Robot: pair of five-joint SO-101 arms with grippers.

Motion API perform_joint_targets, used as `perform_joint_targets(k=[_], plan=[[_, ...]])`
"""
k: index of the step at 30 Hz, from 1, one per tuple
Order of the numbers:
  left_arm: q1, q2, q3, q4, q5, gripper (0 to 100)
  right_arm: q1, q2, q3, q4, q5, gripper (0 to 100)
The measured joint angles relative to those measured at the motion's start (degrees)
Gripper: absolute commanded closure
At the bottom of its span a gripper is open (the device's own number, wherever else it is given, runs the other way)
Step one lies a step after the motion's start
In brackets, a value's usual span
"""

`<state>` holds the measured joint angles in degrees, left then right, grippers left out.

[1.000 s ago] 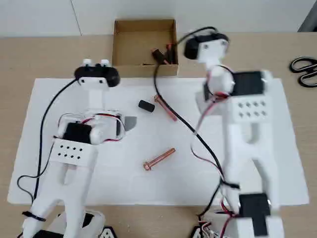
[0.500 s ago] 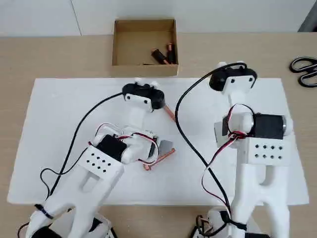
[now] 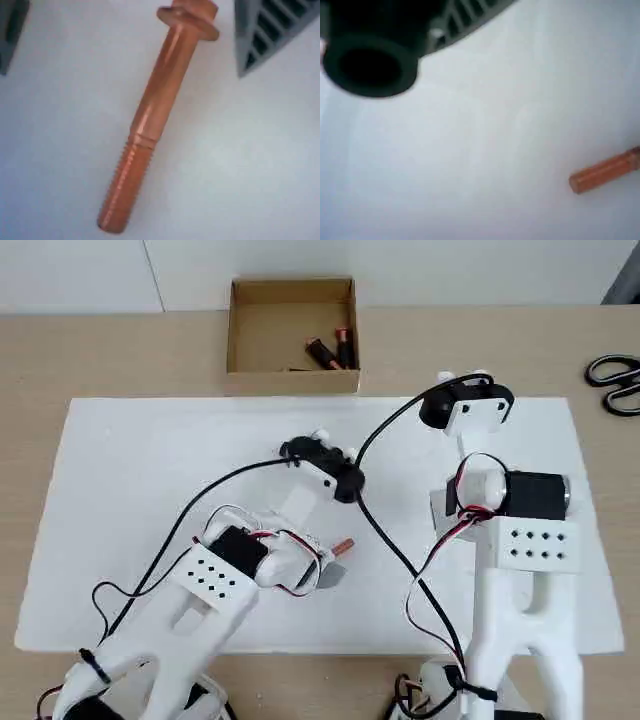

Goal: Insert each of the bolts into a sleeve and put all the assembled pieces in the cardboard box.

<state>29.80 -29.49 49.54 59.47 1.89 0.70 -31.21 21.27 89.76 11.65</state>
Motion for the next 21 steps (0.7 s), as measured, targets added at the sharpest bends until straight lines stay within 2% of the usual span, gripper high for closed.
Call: perform_joint_targets(k=[4,8,13,21], plan=[[0.0,0.0,2.6,-2.8,-3.7,72,0.0,0.0,0.0,0.0,0.0,99.5],[0.0,0.0,8.4,-9.8,-6.6,72,0.0,0.0,0.0,0.0,0.0,99.5],[0.0,0.0,12.6,-16.6,-6.8,73,0.0,0.0,0.0,0.0,0.0,99.5],[0.0,0.0,13.5,-17.7,-6.8,85,0.0,0.0,0.0,0.0,0.0,99.5]])
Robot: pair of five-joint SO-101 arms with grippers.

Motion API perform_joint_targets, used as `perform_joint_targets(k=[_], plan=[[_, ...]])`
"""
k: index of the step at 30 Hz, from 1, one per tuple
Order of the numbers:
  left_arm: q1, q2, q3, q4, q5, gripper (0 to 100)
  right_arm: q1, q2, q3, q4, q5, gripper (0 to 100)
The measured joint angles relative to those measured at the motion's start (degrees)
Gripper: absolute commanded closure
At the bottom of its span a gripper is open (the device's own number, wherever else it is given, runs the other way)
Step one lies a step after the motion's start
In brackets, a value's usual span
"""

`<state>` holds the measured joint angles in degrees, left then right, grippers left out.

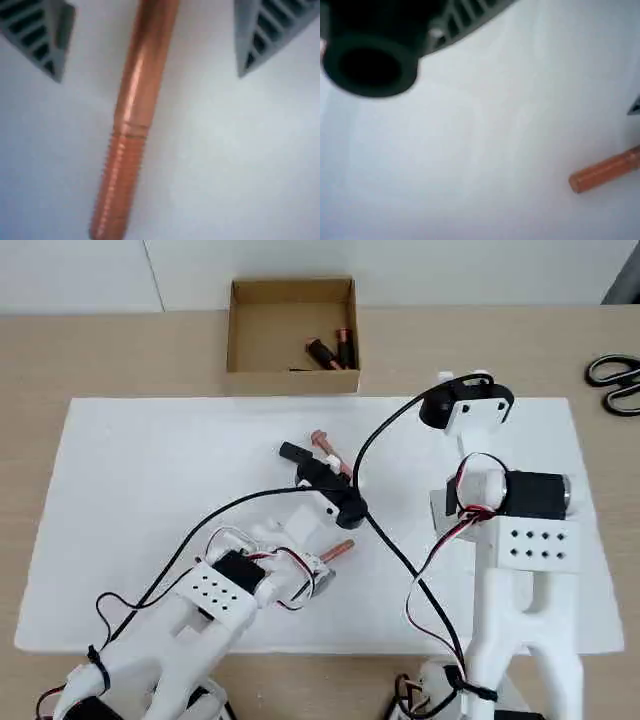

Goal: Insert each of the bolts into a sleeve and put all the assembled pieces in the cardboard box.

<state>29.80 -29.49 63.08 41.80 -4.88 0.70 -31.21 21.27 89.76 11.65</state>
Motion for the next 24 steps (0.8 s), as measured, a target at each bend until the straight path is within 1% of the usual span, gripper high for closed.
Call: perform_joint_targets(k=[4,8,11,16,20,24], plan=[[0.0,0.0,0.0,-0.1,-0.5,91,0.0,0.0,0.0,0.0,0.0,99.5],[0.1,0.0,0.0,-0.1,-6.7,97,0.0,0.0,0.0,0.0,0.0,99.5],[0.1,0.0,0.0,-0.4,-11.2,98,0.0,0.0,0.0,0.0,0.0,99.5],[0.1,0.0,0.0,-2.5,-13.2,98,0.0,0.0,0.0,0.0,0.0,99.5],[-0.2,0.0,1.7,-7.2,-16.7,98,0.0,0.0,0.0,0.0,0.0,99.5],[-3.3,0.1,4.9,-18.3,-21.9,98,0.0,0.0,0.0,0.0,0.0,99.5]])
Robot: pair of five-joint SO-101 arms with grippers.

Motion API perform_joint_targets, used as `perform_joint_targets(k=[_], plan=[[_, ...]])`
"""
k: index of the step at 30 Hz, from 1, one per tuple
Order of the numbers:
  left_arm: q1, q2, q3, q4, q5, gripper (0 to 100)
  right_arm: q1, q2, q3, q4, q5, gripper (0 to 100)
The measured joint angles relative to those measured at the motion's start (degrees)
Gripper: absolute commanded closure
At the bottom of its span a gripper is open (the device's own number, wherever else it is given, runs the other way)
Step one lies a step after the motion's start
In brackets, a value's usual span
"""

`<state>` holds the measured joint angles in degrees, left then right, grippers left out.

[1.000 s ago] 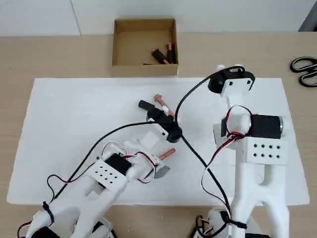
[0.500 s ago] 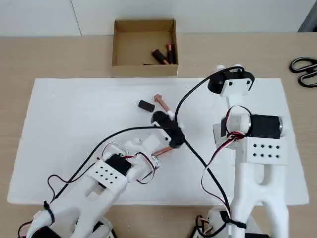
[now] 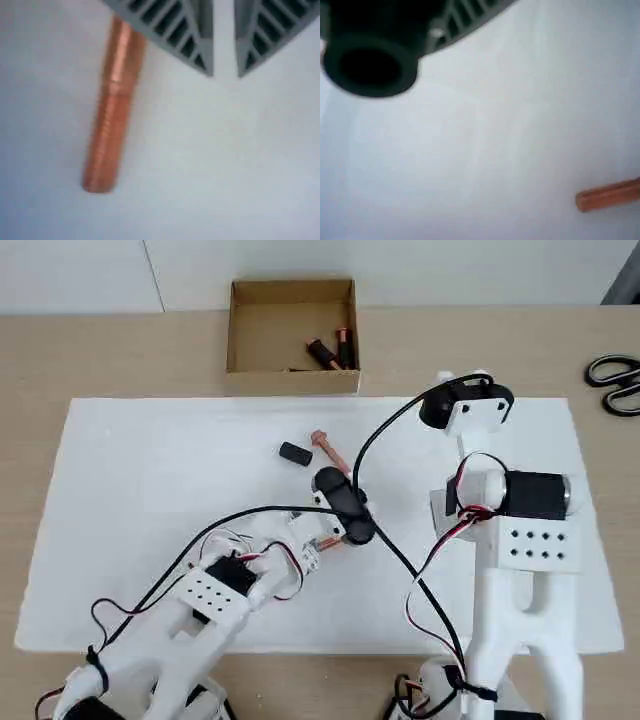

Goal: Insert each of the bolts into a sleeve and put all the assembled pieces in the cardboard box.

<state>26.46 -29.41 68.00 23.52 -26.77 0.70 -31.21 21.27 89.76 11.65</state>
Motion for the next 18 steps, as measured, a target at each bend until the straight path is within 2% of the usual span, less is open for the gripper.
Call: perform_joint_targets(k=[3,7,10,14,18], plan=[[-3.2,0.3,-0.4,-6.3,0.8,97,0.0,0.0,0.0,0.0,0.0,99.5],[-6.0,0.3,-7.3,-2.9,13.0,97,0.0,0.0,0.0,0.0,0.0,99.5],[-6.9,0.3,-17.5,7.0,27.6,97,0.0,0.0,0.0,0.0,0.0,99.5],[-7.1,1.8,-34.0,26.5,48.5,88,0.0,0.0,0.0,0.0,0.0,99.5],[-7.4,6.8,-43.4,42.9,61.4,75,0.0,0.0,0.0,0.0,0.0,99.5]])
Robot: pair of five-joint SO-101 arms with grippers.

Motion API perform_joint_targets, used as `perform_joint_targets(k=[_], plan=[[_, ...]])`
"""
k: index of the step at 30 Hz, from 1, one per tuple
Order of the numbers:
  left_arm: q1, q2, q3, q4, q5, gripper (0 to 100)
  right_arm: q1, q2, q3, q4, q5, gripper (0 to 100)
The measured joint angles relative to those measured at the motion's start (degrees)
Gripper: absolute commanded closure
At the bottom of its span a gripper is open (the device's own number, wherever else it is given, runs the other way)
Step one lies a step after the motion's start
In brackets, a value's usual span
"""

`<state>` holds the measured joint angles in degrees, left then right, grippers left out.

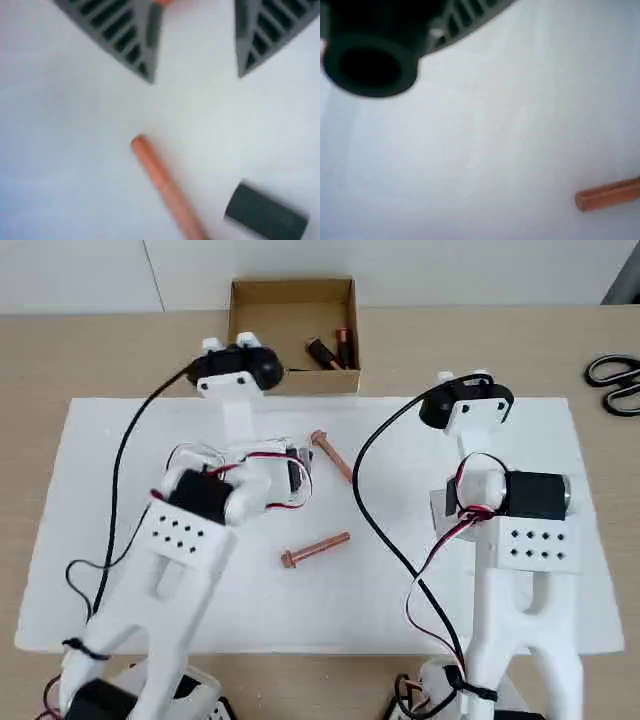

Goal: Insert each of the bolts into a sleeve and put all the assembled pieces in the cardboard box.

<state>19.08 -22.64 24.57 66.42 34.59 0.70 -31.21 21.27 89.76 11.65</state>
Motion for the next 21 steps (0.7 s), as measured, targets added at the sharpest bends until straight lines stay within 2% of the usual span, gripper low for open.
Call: perform_joint_targets(k=[2,5,8,13,21], plan=[[0.1,0.7,-2.3,5.0,6.9,68,0.0,0.0,0.0,0.0,0.0,99.5],[0.4,1.4,-3.3,7.6,15.3,62,0.0,0.0,0.0,0.0,0.0,99.5],[3.3,3.4,-3.3,7.0,18.1,61,0.0,0.0,0.0,0.0,0.0,99.5],[4.3,9.1,-1.8,2.6,27.1,61,1.6,0.0,0.0,0.0,0.0,99.5],[5.4,12.1,-1.4,3.2,28.7,61,2.8,0.0,0.0,0.0,0.0,99.5]])
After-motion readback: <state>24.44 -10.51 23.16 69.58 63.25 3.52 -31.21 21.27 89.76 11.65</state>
